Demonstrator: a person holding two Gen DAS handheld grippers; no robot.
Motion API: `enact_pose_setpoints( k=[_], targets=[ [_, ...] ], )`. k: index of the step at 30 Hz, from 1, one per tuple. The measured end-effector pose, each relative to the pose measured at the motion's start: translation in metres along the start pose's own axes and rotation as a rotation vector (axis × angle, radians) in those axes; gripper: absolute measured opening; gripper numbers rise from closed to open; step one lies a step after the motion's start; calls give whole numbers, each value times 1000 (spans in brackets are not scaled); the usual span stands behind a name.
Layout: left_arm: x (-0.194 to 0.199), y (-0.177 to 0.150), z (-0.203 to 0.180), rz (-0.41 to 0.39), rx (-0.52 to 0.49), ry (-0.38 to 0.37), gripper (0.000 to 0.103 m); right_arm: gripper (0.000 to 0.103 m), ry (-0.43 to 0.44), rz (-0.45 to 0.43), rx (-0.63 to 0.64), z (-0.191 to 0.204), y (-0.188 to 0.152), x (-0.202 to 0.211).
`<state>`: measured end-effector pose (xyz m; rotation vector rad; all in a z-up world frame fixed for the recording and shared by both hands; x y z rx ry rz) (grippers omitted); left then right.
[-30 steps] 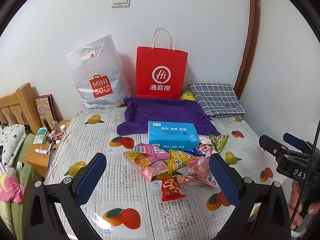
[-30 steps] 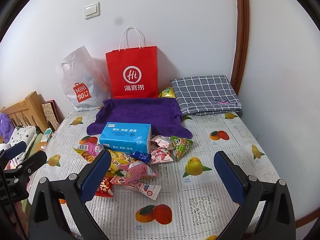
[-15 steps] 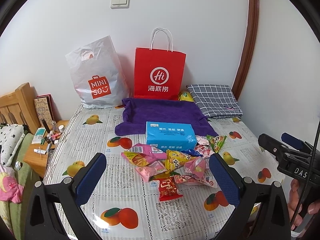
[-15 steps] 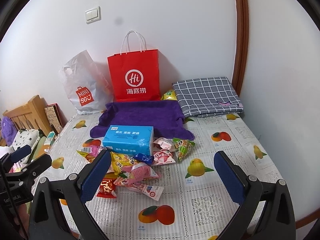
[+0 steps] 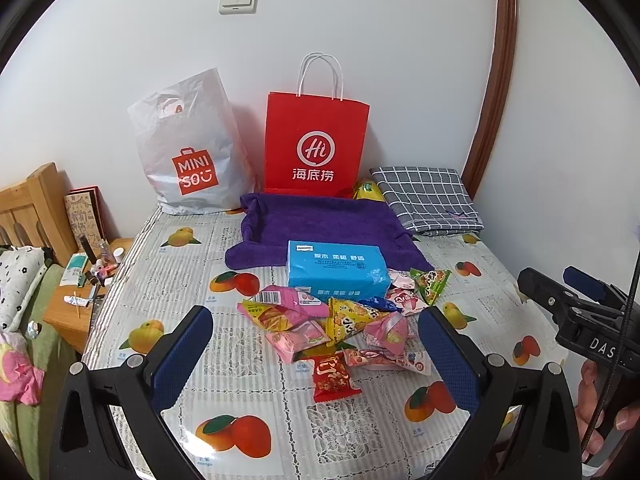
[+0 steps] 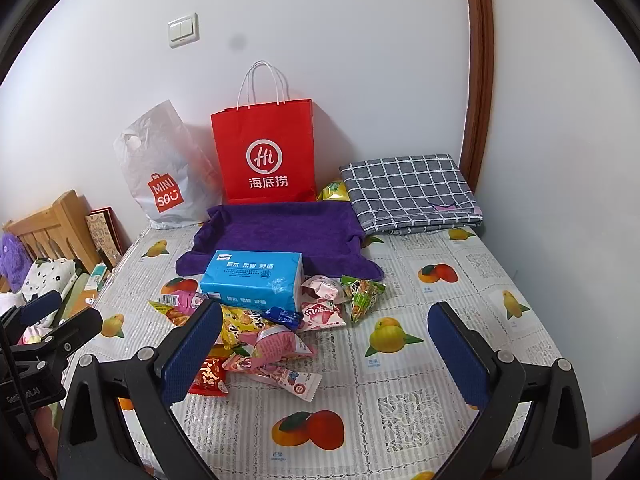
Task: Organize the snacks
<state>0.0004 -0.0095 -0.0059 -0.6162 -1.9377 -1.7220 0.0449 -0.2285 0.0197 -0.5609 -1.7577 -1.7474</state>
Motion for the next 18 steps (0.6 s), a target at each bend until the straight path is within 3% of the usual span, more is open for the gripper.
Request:
enact_pose_setpoints(
  k=[18],
  targets=[
    [-4, 1, -3, -13, -11, -5, 103, 101, -15, -6, -4, -4, -1, -3]
  ],
)
Point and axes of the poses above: each gripper's, at about its wrist camera, not at the fingertips, and x roughly against the way its jaws point, z to its left, y to its top, the point moved 2 cm from there along -x, roughly the way its jaws point, and after that the axes turned 1 degree about -x, right-handed, at the moved point
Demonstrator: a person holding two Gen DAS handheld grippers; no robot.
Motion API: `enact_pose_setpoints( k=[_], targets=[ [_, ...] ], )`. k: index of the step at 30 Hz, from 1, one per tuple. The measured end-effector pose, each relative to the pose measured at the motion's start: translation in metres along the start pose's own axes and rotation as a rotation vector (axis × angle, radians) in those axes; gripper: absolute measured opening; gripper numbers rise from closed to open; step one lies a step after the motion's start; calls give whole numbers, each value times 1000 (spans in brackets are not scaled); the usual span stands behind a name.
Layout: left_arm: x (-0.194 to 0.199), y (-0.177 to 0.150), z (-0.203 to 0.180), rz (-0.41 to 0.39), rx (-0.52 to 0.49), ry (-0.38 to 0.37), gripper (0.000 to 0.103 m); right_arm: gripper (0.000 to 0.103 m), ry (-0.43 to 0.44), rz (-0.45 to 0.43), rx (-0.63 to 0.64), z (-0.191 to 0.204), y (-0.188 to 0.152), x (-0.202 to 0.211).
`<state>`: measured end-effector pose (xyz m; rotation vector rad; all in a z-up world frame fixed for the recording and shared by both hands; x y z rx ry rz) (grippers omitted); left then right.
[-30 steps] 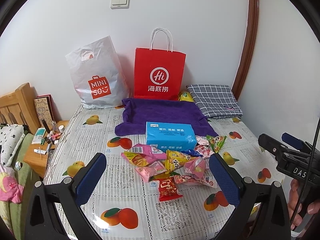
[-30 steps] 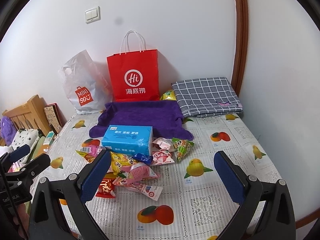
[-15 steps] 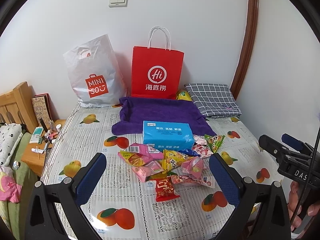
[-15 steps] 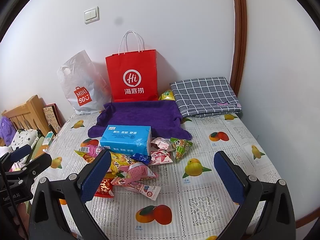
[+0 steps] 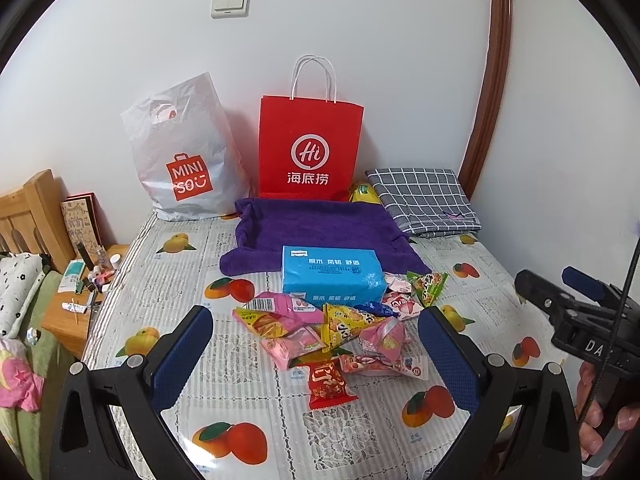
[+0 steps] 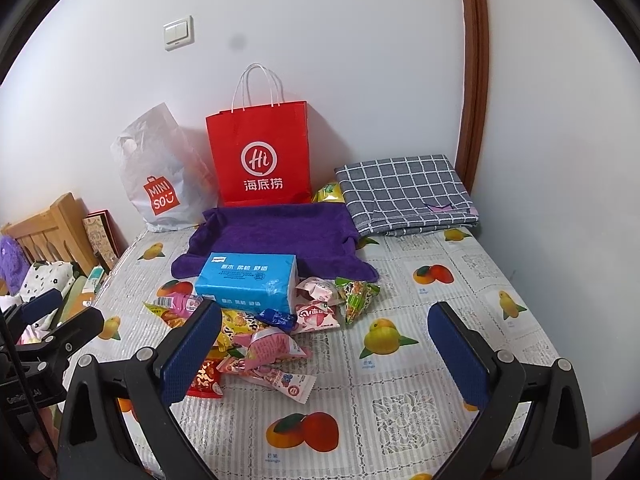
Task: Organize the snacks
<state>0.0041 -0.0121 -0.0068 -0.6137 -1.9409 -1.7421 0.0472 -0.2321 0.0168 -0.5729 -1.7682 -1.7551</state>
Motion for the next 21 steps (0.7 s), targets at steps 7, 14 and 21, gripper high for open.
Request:
enact_pose_setpoints(
  k=[7, 14, 21],
  targets=[
    [-7, 4, 2, 0, -15, 5, 103, 101, 6, 17, 9, 3, -1, -13],
    [-22, 8, 7, 7, -10, 9, 103, 101, 24, 48, 12, 2, 0, -32],
    [-37, 8, 9, 19, -6, 3, 101, 101, 0, 51, 44, 5, -4, -46]
  ],
)
Point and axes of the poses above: each gripper's, at about its wrist camera, not at the fingertips, and x roughly against the way its jaws point, z to its left, y to its top, the point moved 2 cm from there along -x, roughly the way its jaws point, and after that the axes turned 1 degree about -x, right-handed, at the moved point
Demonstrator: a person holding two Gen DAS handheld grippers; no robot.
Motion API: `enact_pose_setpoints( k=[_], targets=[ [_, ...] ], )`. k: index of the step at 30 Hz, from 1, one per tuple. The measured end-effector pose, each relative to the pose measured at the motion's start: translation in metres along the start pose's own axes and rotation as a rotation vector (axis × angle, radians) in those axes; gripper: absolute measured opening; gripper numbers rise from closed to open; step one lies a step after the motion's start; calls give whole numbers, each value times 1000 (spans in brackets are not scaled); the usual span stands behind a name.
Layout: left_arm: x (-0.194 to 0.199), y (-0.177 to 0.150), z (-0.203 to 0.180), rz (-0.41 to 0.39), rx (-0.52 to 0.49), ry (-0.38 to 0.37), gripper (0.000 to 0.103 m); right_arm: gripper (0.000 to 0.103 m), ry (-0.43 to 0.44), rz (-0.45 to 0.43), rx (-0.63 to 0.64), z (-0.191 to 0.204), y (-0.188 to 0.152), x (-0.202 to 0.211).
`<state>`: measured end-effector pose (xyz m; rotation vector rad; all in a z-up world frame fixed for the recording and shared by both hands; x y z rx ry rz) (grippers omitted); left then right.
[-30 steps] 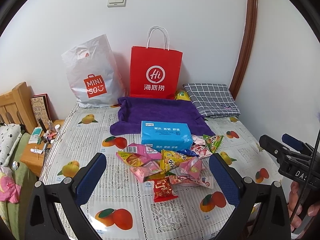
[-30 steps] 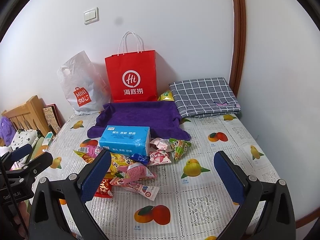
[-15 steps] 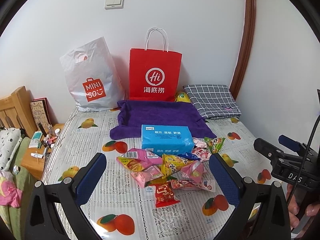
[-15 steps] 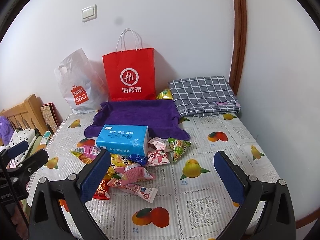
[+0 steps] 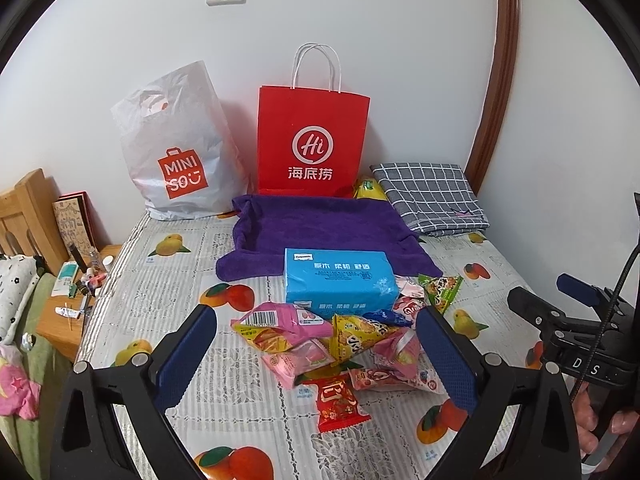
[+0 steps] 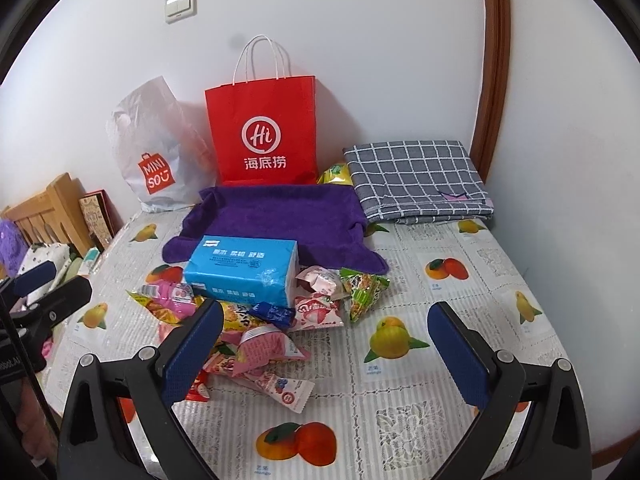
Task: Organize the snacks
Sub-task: 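Grasp the pink snack bag with the left tool while the right tool grasps the green triangular snack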
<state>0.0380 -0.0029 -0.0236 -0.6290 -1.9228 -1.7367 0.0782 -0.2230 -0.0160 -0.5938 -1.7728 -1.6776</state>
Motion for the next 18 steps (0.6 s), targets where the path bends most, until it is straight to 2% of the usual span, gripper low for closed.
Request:
enact_pose_setpoints(
  k=[4, 9, 18],
  targets=[
    [-4, 1, 1, -2, -1, 8, 101, 101, 3, 8, -11, -1, 2, -8],
    [-12, 6, 9, 1, 17, -6, 101, 101, -42, 16, -7, -1, 5, -14],
    [-44, 5, 18, 38, 24, 12, 101, 101, 6, 12, -3, -13, -3, -36]
  ],
)
Point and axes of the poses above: each gripper's, at about its wrist camera, not at the fingertips, and x roughly against the way its jaws point, z to its left, y to its top, the point moved 2 cm from there along -x, roughly the way its jaws point, and after that the axes turned 1 degree about -x, right-handed, at the moved point
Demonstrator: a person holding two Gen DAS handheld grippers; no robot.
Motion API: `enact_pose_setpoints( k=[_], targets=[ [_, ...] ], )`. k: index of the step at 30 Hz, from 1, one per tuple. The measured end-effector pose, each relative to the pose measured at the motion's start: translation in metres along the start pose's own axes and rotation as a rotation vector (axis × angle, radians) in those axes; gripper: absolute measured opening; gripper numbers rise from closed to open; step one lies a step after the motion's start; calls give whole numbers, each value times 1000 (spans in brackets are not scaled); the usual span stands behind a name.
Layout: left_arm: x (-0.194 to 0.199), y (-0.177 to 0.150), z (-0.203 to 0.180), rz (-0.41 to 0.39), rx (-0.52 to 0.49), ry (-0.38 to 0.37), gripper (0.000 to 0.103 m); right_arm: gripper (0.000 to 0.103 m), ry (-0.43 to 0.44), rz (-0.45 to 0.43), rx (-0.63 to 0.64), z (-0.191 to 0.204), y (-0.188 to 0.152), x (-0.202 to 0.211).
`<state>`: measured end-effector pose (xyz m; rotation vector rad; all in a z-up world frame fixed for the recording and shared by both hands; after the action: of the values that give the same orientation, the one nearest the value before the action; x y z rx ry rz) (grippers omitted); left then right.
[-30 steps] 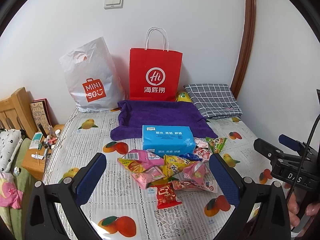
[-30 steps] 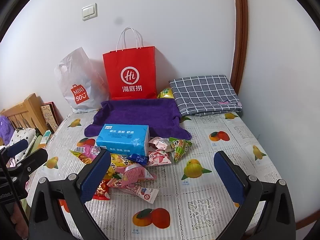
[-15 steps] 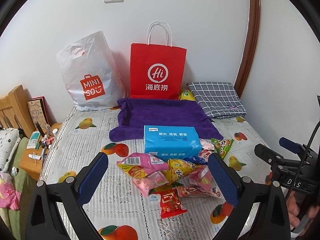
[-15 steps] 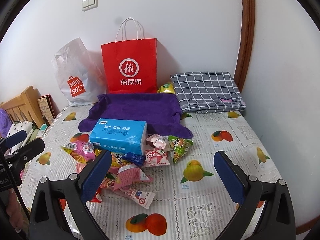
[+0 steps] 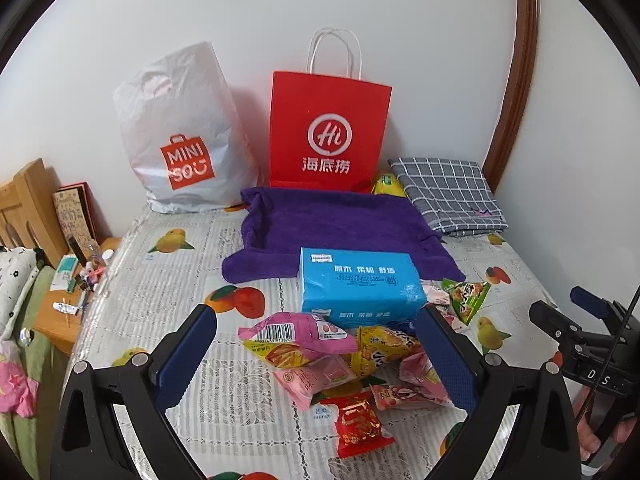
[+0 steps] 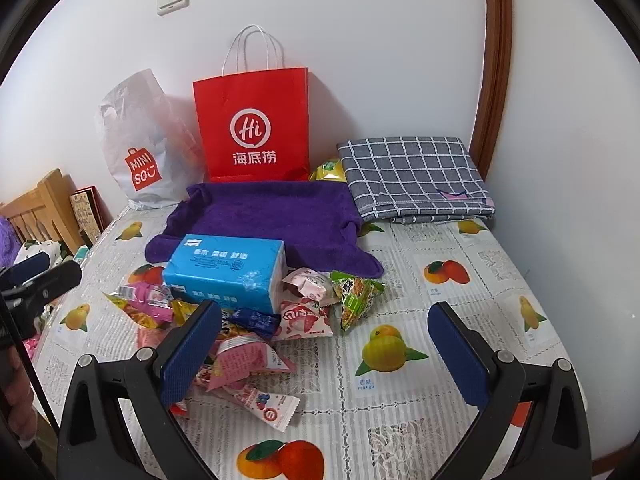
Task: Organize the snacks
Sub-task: 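Grasp the pink snack bag with the left tool while the right tool grasps the green triangular snack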
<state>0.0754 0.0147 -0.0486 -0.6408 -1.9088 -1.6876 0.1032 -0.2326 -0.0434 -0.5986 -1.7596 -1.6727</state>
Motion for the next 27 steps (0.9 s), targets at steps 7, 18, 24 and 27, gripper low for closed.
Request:
enact_pose_setpoints(
  k=[7, 18, 24, 27],
  targets=[
    [-31, -9, 13, 65, 23, 1, 101, 101, 18, 56, -6, -7, -17, -37],
    [-75, -18, 45, 157, 68, 39, 97, 87, 5, 132, -100, -38, -17, -105],
    [-91, -19, 56, 168, 90, 32, 97, 83, 21, 151, -130, -49, -13, -144],
    [-98, -21, 56, 173, 88, 35, 97, 76, 31, 169, -135, -50, -13, -161]
  ],
)
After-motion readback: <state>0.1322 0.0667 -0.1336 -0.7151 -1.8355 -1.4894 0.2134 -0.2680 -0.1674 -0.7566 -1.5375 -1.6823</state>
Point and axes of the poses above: each gripper's, at about its wrist camera, not at the fingertips, and x roughly against the way its jaws point, z to its left, y to its top, the point moved 2 cm from there along -x, roughly the way its jaws point, and after that the axes turned 1 degree about -x, right-handed, at the moved point
